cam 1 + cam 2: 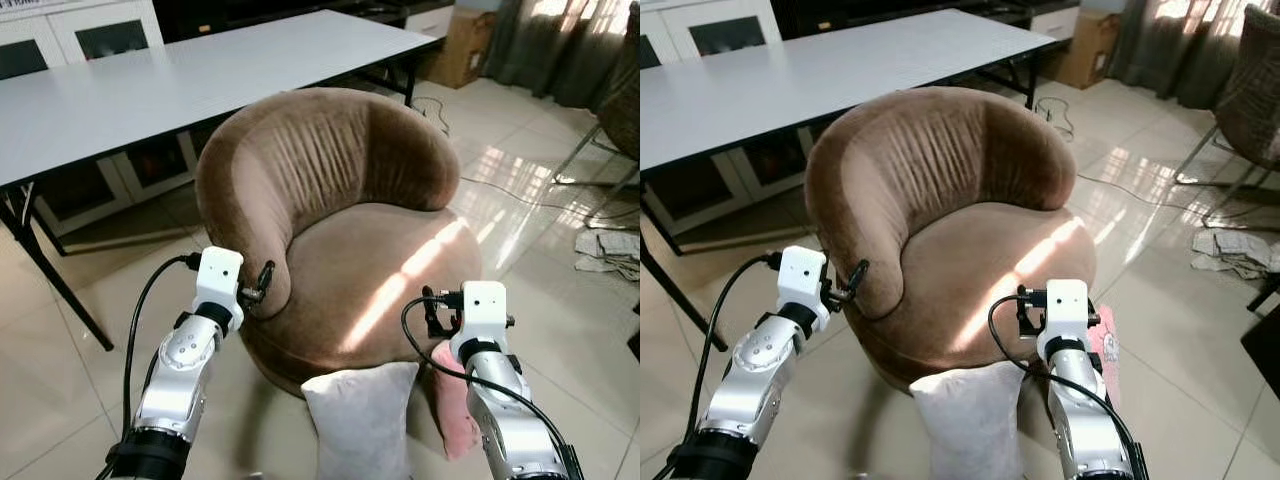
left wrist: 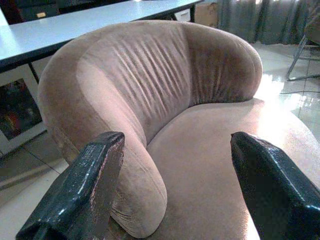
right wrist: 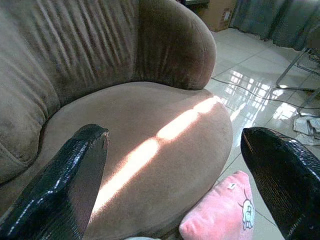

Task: Move the pillow to the sofa from floor

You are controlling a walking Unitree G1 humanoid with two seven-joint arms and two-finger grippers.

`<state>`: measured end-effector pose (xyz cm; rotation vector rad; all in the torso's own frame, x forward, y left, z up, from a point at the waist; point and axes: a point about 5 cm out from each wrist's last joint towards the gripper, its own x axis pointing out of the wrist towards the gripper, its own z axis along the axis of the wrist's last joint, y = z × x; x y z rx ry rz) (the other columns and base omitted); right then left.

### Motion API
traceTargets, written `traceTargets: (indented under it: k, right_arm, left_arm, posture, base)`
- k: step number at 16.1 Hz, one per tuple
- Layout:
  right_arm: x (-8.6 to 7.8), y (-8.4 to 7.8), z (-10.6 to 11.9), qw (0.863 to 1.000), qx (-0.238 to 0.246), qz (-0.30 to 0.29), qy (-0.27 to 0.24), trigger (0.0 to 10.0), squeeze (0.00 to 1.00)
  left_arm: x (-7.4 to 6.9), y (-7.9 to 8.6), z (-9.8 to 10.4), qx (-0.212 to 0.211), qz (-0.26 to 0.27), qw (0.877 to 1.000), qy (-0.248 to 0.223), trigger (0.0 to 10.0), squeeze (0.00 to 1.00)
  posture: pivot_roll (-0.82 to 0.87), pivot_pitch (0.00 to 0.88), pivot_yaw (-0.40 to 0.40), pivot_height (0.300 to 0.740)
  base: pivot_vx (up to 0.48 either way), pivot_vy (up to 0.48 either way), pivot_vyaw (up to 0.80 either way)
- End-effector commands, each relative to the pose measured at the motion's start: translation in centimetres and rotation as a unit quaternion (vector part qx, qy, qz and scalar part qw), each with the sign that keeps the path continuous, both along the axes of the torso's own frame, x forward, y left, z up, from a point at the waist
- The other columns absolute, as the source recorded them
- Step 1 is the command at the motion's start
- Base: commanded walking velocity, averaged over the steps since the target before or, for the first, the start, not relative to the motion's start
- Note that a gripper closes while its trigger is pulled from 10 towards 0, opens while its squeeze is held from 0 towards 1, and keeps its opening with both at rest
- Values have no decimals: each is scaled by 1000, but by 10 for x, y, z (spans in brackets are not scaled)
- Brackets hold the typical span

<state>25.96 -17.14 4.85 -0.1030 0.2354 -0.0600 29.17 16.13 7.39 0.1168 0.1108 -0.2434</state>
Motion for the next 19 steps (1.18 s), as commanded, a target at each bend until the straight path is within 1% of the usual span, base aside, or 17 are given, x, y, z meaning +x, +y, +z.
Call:
traceTargets:
  k: [1, 4, 7, 16, 19]
  right_arm:
    - [2, 0, 3, 1000, 3, 1, -2, 10000, 0]
    - [1, 0, 2, 1000, 2, 0, 0, 10000, 0]
    - [0, -1, 2, 1000, -2, 0, 2, 10000, 0]
    - [0, -1, -1, 1000, -7, 3, 10, 10000, 0]
    - [0, -2, -1, 1000, -1, 0, 11, 10000, 0]
  left_arm:
    - [0, 0, 2, 4, 1, 1000, -6, 10000, 0]
    - [-1, 0, 3, 4, 1, 1000, -6, 10000, 0]
    - [-1, 0, 3, 5, 1, 1000, -5, 10000, 0]
    - [-1, -1, 4, 7, 3, 1000, -5, 10000, 0]
    - [-1, -2, 4, 3, 1, 1000, -4, 10000, 0]
  posture:
    - [-76, 0, 34, 655]
    - [-76, 0, 34, 625]
    - [-76, 0, 35, 606]
    - [-77, 0, 34, 606]
    - [-79, 0, 34, 606]
  base:
    - [0, 0, 0]
    - [0, 0, 0]
    - [0, 0, 0]
    - [0, 0, 0]
    - [0, 0, 0]
